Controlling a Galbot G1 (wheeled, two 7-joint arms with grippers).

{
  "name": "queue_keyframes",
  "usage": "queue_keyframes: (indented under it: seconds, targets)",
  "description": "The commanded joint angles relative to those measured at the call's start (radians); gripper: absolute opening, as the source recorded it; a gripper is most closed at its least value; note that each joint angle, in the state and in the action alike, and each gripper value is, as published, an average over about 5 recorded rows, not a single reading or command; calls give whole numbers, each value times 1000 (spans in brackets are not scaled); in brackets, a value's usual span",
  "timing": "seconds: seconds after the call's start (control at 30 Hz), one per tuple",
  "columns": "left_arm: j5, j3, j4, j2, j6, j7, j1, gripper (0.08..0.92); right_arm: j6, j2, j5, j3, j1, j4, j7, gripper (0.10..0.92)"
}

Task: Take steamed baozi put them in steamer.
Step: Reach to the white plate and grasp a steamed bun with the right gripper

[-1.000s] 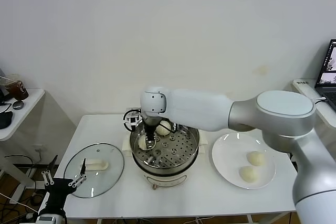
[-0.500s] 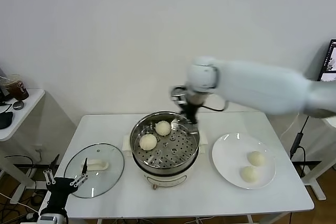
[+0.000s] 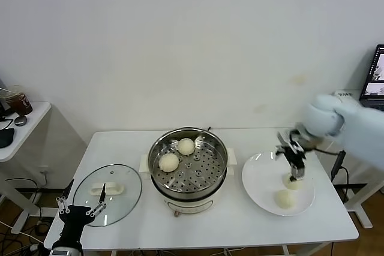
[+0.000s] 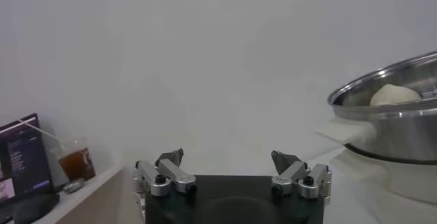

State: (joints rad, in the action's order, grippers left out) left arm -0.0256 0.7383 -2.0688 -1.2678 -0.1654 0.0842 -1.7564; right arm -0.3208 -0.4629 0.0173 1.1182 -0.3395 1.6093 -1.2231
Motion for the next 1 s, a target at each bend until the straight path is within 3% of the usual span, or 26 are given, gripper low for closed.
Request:
queue_keyframes:
  seconds: [0.03,0.53,1.0]
  targets:
    - [-6,-6,-3,-6,-3,1,-15,823,64,142,-128,-309,417,-3,48,823]
    - [-14,13,0,-18,-8,5,-36,823,94,-23,-191,-452,594,-182,108,823]
    - [-13,19,14,-18,-10,8,-27,823,74,-99,-189,-439,578,-215,127,792]
